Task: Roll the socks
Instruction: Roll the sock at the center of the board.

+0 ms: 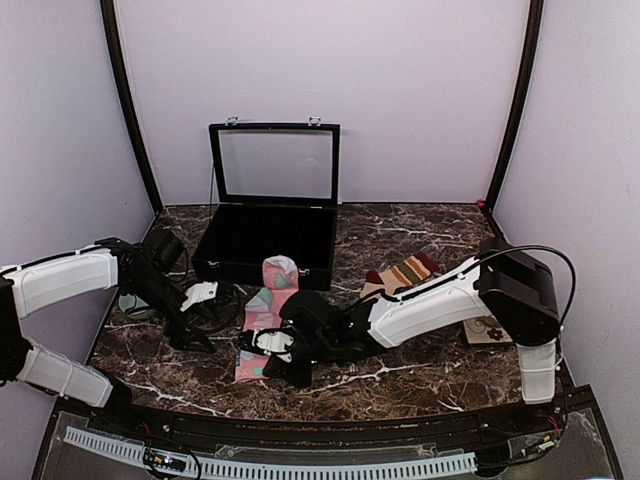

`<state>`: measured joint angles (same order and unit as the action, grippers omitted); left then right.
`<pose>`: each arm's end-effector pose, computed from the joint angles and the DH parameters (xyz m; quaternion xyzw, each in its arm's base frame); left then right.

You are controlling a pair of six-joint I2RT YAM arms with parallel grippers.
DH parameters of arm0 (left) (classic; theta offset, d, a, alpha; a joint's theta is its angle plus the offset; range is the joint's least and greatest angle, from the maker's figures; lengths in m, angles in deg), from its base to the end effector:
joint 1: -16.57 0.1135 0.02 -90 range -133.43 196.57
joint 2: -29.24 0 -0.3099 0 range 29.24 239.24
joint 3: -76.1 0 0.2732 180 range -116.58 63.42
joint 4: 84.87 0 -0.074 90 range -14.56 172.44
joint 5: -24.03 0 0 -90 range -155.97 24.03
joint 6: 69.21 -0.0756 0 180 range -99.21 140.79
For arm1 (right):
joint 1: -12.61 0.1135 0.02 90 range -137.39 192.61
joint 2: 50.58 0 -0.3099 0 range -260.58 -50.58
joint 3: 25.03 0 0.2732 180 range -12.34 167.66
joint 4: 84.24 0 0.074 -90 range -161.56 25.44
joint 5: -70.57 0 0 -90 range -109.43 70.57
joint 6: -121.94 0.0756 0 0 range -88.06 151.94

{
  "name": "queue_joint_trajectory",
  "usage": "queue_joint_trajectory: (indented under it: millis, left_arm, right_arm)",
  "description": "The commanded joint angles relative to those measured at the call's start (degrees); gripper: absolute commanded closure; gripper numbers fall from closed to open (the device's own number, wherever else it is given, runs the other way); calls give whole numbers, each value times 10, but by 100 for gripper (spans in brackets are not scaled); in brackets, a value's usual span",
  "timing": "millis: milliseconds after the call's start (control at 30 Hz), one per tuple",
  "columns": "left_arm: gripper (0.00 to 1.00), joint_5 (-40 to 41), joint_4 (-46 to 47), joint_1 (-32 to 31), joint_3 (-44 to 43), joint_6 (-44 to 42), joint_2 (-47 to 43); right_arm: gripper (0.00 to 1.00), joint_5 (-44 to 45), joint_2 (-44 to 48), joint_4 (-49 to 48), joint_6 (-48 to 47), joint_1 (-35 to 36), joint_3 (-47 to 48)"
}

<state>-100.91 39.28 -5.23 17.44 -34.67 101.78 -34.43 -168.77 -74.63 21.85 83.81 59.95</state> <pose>0.2062 -0.1291 0.2160 0.6275 0.7006 -0.2343 0.2462 0.1435 0.4823 0.1371 -0.6315 0.6554 0.3047 0.2809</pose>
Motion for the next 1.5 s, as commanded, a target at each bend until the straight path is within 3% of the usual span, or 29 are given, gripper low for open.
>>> queue_joint_trajectory:
  millis: [0, 367, 733, 933, 1467]
  left_arm:
    - [14, -12, -21, -23, 12, -16, -5]
    - [25, 21, 48, -125, 63, -8, -10]
    - [38, 73, 121, -191, 81, -14, 31]
    - [45, 83, 133, -218, 83, -6, 46]
    - [50, 160, 200, -234, 115, 2, 74]
  right_arm:
    - [100, -76, -19, 27, 109, -24, 26]
    - [100, -182, -62, 50, 309, -50, 51]
    - [100, -231, -48, -105, 496, -82, -3]
    - [100, -246, -57, -120, 543, -90, -1]
    - [100, -219, -64, -75, 544, -90, 8]
